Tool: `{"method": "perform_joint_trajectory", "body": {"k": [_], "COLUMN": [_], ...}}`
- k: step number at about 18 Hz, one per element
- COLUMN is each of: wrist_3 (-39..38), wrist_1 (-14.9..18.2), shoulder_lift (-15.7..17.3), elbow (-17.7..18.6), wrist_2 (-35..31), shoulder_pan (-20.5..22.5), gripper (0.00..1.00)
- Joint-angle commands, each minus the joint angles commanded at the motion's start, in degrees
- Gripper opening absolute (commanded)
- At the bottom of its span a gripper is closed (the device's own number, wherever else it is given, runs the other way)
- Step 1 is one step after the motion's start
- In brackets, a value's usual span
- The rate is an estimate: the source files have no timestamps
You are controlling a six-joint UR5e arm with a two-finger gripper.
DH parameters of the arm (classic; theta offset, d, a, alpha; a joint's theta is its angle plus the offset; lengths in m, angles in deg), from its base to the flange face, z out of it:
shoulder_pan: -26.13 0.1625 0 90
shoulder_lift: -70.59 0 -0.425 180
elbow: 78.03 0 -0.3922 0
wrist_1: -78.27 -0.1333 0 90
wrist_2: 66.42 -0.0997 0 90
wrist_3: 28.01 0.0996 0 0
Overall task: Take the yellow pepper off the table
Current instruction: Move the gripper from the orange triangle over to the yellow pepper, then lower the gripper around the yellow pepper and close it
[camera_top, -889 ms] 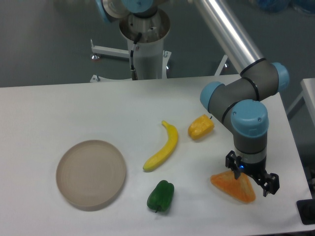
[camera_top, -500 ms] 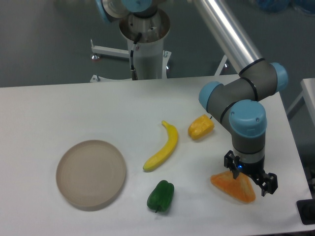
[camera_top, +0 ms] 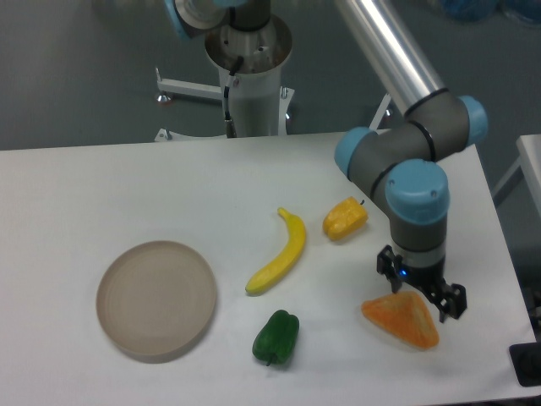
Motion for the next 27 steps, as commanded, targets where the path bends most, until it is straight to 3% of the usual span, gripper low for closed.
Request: {"method": "perform_joint_trajectory", "body": {"k": [4, 8, 12, 21, 27], "wrist_3": [0.09, 2.72, 2.99, 2.73, 2.81], "wrist_1": [3.24, 9.49, 8.53, 8.18, 4.84], "shoulder_lift": [4.83, 8.8, 11.35, 12.49, 12.41], "elbow": [6.68, 12.22, 17.85, 20.5, 22.43], "wrist_2": [-0.61, -7.9, -8.0, -7.65, -7.47], "shoulder_pan": [-0.09, -0.61, -0.7, -1.58, -2.55], "gripper": [1.0, 1.0, 1.0, 1.0, 1.0]}}
